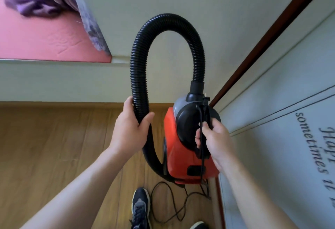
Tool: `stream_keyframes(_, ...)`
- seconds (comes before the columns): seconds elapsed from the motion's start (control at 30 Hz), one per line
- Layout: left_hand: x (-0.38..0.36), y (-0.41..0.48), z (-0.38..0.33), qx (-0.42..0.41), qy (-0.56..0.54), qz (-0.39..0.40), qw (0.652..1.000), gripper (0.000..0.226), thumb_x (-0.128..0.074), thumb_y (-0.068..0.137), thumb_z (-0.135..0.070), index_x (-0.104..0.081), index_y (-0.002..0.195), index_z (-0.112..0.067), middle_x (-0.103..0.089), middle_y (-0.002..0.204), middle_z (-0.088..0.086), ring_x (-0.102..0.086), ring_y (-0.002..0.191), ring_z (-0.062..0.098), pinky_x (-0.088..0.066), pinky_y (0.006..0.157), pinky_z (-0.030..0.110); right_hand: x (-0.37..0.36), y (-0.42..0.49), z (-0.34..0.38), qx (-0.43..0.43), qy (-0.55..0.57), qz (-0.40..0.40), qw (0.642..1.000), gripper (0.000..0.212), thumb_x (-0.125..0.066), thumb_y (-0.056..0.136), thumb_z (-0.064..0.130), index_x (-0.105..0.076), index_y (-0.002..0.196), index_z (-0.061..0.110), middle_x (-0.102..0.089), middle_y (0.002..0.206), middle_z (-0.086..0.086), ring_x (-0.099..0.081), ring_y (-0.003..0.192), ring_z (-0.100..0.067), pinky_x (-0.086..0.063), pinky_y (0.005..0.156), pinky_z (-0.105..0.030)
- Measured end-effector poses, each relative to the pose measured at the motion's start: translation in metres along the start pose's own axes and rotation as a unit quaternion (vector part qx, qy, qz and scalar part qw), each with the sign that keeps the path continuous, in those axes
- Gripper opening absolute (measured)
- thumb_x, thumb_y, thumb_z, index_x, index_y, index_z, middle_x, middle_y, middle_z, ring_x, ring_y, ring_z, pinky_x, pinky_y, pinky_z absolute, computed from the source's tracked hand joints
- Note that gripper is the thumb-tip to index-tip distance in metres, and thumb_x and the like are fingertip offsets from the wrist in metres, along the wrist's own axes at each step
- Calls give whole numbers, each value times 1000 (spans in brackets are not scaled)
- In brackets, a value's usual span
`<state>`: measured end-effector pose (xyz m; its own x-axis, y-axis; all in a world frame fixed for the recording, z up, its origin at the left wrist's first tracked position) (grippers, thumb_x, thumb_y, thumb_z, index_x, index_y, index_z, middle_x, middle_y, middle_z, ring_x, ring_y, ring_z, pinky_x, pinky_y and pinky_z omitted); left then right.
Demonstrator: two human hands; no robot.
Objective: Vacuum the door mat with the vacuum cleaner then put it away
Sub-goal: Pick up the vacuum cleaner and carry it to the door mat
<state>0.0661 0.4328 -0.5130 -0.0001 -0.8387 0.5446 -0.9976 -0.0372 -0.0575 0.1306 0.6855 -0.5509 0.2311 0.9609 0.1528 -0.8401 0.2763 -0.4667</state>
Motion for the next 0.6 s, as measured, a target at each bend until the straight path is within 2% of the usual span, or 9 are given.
stream_keyframes(0.2, 66, -12, -79, -32, -14, -41, 999, 45, -68, 95, -27, -46, 134, -22, -65, 87, -14, -63, 81, 2, -50, 71, 29, -1, -51, 93, 46, 0, 7, 999, 25, -41, 108, 20, -55, 89, 10, -55, 61, -1, -48, 54, -22, -44, 56, -35)
stream_keyframes(0.37, 128, -17, -144, -72, -25, -78, 994, 45, -69, 94, -26, -48, 134, -21, -65, 91, -14, -64, 86, 11, -53, 77, 37, -5, -92, 180, 93, -8, 8, 996, 31, -40, 108, 25, -52, 85, 8, -52, 57, -2, -44, 46, -20, -41, 51, -34)
stream_keyframes(0.5, 177, -22, -192, -99, -47, -110, 988, 38, -69, 94, -24, -48, 125, -27, -65, 89, -16, -62, 82, -2, -48, 69, 28, -15, -128, 248, 133, -3, 20, 991, 33, -40, 108, 26, -50, 82, 8, -52, 55, -3, -43, 44, -19, -39, 46, -32)
stream_keyframes(0.6, 214, -30, -225, -120, -62, -136, 981, 41, -70, 93, -22, -48, 129, -26, -64, 95, -20, -62, 85, 0, -47, 72, 23, -26, -156, 294, 162, 1, 26, 987, 34, -41, 108, 25, -50, 81, 8, -51, 54, -3, -43, 42, -19, -37, 43, -30)
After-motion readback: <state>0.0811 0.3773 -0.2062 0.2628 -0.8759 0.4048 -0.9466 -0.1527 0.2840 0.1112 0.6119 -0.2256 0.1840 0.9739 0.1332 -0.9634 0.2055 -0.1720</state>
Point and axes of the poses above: each hand's wrist, its own y-axis towards the middle knuckle, its own x-axis out of the back of the hand, z = x × y, the point moved 10 cm from there along y, towards the middle knuckle
